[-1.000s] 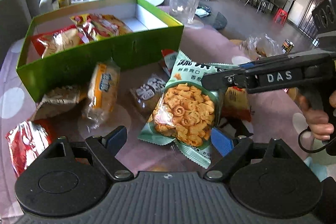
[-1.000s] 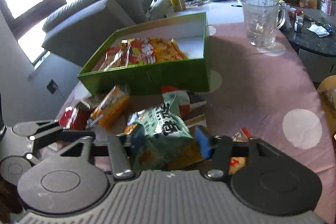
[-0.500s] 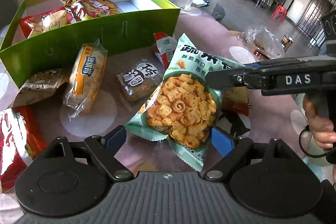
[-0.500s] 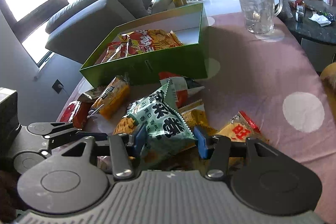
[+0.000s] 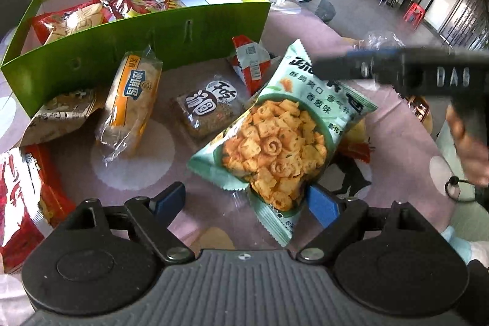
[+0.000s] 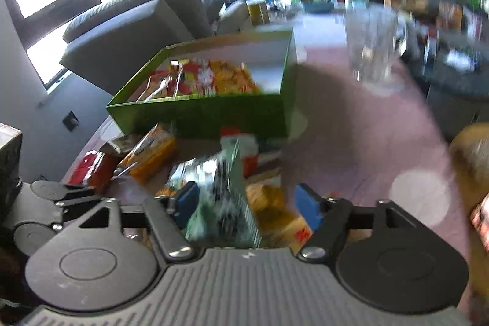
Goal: Organize snacks
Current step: 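Lift the green cracker bag and carry it over the green box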
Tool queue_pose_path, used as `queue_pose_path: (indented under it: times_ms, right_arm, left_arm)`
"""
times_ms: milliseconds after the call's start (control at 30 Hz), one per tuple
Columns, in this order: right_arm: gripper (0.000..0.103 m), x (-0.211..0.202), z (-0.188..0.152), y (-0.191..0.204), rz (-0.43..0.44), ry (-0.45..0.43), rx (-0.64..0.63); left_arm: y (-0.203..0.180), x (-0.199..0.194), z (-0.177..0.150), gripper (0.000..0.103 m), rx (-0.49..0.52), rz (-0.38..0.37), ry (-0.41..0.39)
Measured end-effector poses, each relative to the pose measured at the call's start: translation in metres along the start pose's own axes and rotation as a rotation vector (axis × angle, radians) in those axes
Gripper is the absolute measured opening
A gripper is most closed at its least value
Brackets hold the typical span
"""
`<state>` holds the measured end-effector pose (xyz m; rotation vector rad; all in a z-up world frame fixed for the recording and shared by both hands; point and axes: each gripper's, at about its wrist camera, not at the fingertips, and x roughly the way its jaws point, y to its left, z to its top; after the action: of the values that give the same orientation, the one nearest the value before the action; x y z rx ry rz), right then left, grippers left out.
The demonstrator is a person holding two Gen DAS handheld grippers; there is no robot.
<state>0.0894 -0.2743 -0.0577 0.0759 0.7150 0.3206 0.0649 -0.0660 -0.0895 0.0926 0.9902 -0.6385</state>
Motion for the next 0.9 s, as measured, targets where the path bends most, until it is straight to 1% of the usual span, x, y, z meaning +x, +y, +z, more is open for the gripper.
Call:
queue_pose_path:
  times_ms: [67, 133, 167, 233, 300, 333, 400, 567, 700, 867, 900]
  right_arm:
    - [0.065, 0.000, 0.008, 0.000, 0.023, -0.018, -0.019]
    - [0.065, 0.005, 0.014, -0.002, 0.064, -0.016, -0.009]
    - [0.065, 0.009, 0.016, -0.002, 0.082, 0.002, -0.002]
    - [0.064, 0.019, 0.013, -0.001, 0.077, 0.051, 0.000]
    - [0.057, 0.025, 0.005, 0.002, 0.077, 0.088, -0.015]
    - [0.053, 0.023, 0.001, 0.001, 0.090, 0.088, -0.009]
    - [0.048, 0.017, -0.004, -0.002, 0.118, 0.086, 0.010]
    - [0.047, 0.006, -0.016, -0.008, 0.132, 0.076, 0.056]
    - [0.047, 0.003, -0.017, -0.007, 0.132, 0.065, 0.080]
    - [0.048, -0.003, -0.011, 0.004, 0.131, 0.029, 0.044]
    - [0.048, -0.003, -0.008, 0.005, 0.135, 0.020, 0.045]
  left_arm:
    - [-0.001, 0.000, -0.001, 0.085, 0.006, 0.007, 0.002]
    - [-0.002, 0.001, 0.000, 0.085, 0.005, 0.010, 0.003]
    - [-0.003, 0.000, 0.000, 0.085, 0.005, 0.010, 0.004]
    - [-0.002, 0.001, 0.000, 0.085, 0.004, 0.004, 0.004]
    - [0.000, 0.000, 0.001, 0.084, -0.004, -0.008, 0.003]
    - [0.001, 0.000, 0.001, 0.084, -0.011, -0.018, 0.002]
    - [0.002, 0.000, 0.002, 0.084, -0.025, -0.044, -0.004]
    - [0.001, 0.003, 0.002, 0.069, -0.039, -0.124, -0.030]
    - [-0.006, -0.002, 0.006, 0.063, -0.022, -0.093, -0.057]
    - [-0.015, -0.022, 0.016, 0.063, 0.038, -0.025, -0.140]
    - [-0.014, -0.025, 0.018, 0.061, 0.044, -0.015, -0.158]
